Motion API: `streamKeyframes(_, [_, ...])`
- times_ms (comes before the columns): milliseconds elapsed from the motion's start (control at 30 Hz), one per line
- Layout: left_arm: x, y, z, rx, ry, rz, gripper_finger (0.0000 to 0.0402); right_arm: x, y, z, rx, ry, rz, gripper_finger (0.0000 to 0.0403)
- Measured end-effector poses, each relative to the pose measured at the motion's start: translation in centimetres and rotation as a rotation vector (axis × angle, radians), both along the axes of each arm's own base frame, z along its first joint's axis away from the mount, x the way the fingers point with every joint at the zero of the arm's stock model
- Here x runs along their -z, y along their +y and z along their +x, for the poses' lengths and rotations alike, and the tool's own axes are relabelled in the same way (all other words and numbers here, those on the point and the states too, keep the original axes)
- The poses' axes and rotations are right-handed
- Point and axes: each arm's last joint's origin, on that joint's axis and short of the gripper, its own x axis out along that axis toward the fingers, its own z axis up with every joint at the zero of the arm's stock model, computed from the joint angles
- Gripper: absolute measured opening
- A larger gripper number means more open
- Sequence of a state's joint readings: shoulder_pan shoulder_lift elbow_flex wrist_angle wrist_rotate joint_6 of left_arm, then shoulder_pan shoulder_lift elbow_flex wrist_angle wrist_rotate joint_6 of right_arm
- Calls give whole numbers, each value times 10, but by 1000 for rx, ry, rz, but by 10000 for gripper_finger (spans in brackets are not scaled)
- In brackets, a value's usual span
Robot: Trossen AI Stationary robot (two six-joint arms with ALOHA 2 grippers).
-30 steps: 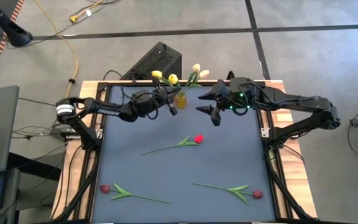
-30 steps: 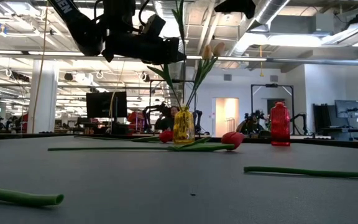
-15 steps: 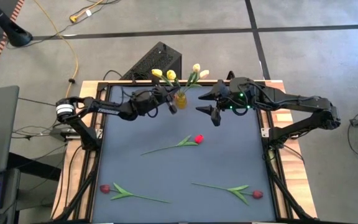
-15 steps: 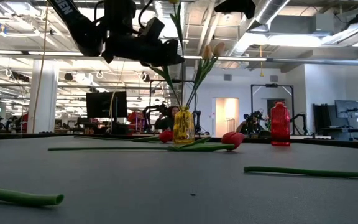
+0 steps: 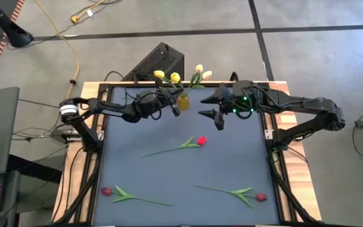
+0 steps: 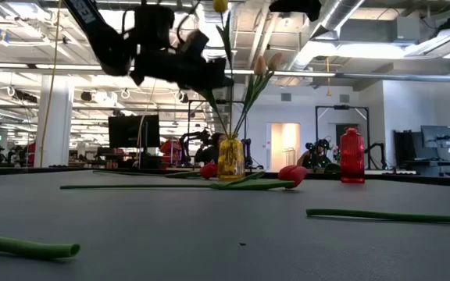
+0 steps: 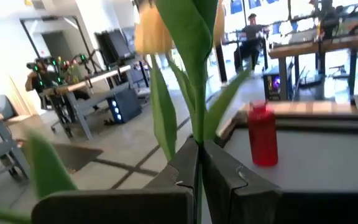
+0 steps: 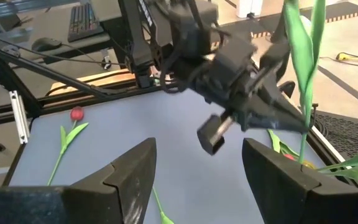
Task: Sort flowers into vase by color
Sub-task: Put the yellow flower into the yellow vase
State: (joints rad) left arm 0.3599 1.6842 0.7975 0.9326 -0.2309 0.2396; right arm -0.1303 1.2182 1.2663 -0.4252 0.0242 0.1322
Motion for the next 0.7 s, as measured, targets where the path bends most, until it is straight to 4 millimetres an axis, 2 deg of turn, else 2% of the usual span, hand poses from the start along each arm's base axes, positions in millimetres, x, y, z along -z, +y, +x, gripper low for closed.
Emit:
streamKeyframes(133, [10,3,9,0,29,1,0,0,0,0,0,-2,0,265])
streamKeyframes(333, [6,4,11,-26,27,12,0,0,2,0,-4,0,6,265])
streamKeyframes(700, [23,7,8,-75,139,-129,0,0,2,0,-9,2,-9,265])
